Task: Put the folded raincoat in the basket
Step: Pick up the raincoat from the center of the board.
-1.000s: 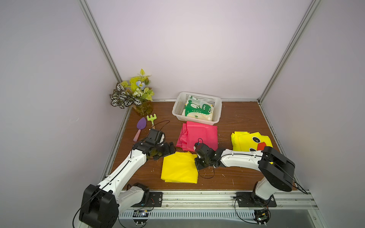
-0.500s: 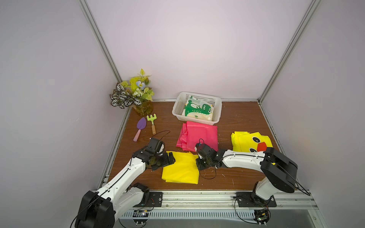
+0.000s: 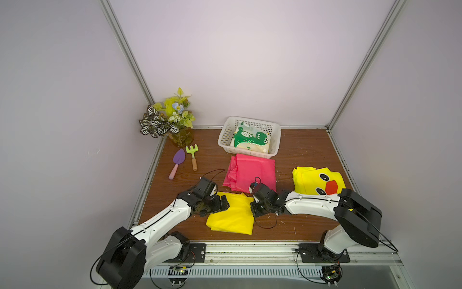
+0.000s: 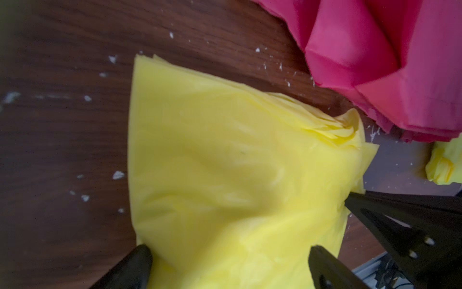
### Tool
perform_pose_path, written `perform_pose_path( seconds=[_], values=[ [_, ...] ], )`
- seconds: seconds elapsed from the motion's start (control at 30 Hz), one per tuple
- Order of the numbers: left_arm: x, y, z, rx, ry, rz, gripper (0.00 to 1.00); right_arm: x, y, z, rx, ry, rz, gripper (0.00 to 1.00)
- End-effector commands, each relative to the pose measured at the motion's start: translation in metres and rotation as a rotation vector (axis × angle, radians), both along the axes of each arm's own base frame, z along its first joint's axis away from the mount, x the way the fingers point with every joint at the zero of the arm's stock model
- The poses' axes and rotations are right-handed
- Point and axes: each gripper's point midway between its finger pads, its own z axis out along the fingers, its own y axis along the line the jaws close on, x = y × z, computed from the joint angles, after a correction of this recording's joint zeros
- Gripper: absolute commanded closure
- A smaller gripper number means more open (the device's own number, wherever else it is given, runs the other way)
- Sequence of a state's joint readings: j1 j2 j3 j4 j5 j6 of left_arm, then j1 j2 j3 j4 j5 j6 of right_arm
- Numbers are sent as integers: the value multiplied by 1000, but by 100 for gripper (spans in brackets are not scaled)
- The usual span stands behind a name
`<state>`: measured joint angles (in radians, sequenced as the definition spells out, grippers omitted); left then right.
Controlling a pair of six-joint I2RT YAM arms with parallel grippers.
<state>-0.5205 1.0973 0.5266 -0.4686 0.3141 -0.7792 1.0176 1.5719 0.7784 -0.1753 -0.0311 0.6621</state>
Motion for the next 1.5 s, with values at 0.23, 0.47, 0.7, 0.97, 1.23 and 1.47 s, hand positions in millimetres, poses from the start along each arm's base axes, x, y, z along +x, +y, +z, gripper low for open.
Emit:
perform_pose_path(
  seconds=[0.23, 0.47, 0.7, 0.97, 1.23, 1.47],
  values=[
    [6, -5, 0, -8, -32, -5, 14, -6, -14, 2, -38, 13, -2, 100],
    [11, -8, 8, -14, -55, -19, 34, -3, -7, 5, -16, 11, -9, 100],
    [12, -9, 10, -8, -56, -32, 45, -1, -7, 7, -6, -6, -17, 100],
    [18, -12, 16, -2, -74, -59, 77, 5, 6, 16, 21, -21, -7, 100],
    [23, -16, 19, 14, -70, -92, 100, 9, 18, 24, 44, -40, -8, 100],
    [29, -11, 51, 2, -149, -51, 100, 7, 27, 51, 111, -75, -5, 100]
  ],
)
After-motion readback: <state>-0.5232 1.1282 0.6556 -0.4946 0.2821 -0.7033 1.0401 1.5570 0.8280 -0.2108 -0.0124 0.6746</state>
